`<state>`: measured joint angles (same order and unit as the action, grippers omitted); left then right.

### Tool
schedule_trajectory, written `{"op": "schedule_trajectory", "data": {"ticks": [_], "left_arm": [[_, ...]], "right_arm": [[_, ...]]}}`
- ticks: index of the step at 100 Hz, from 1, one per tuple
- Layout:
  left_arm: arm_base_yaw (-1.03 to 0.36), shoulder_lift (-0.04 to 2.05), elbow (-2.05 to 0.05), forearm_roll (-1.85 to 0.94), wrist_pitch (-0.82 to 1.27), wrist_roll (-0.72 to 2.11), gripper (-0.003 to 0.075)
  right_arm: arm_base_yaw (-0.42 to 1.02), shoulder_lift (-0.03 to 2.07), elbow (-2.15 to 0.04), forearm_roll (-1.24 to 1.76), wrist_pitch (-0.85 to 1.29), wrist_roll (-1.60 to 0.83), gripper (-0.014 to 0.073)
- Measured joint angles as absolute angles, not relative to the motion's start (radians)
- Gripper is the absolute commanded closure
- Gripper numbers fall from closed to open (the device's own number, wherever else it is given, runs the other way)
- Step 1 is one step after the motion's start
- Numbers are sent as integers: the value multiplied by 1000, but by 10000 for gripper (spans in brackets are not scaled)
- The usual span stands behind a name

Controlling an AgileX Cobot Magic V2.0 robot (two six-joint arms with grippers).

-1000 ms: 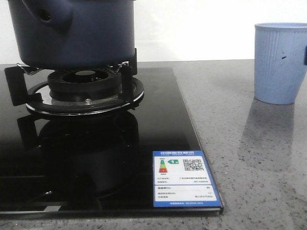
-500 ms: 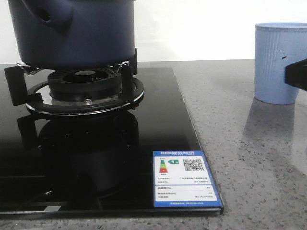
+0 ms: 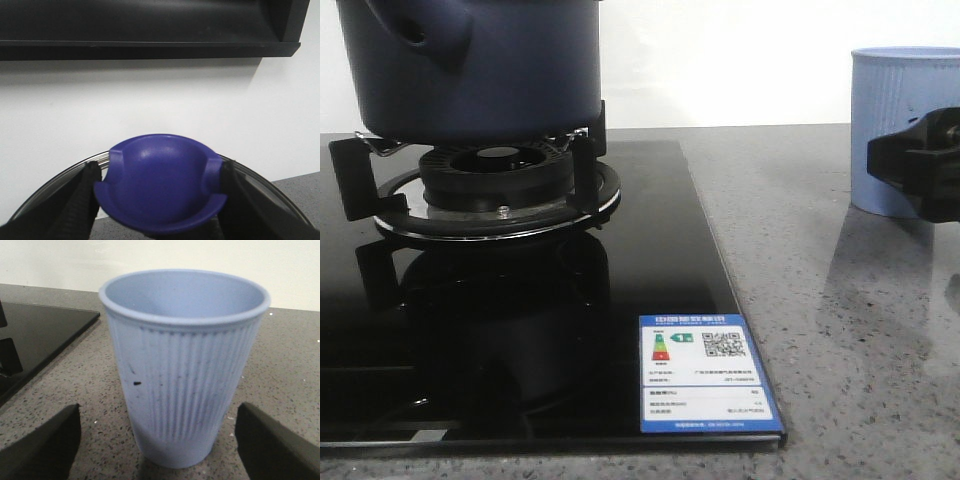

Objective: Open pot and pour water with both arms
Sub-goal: 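Close the right gripper around the light blue ribbed cup, then lift the cup with the right gripper and carry it toward the pot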

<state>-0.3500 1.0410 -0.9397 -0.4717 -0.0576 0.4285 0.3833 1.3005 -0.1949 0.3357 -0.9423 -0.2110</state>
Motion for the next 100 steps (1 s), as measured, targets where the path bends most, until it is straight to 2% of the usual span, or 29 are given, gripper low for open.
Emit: {"op": "schedule_trajectory", "data": {"ticks": [50, 100], "left_arm": [[-350, 1041, -940, -472, -57, 428, 386], [-350, 1041, -940, -472, -55, 428, 388]], "right_arm": [[383, 1497, -292, 352, -1038, -200, 25], [383, 1508, -340, 401, -1051, -197, 25]]}}
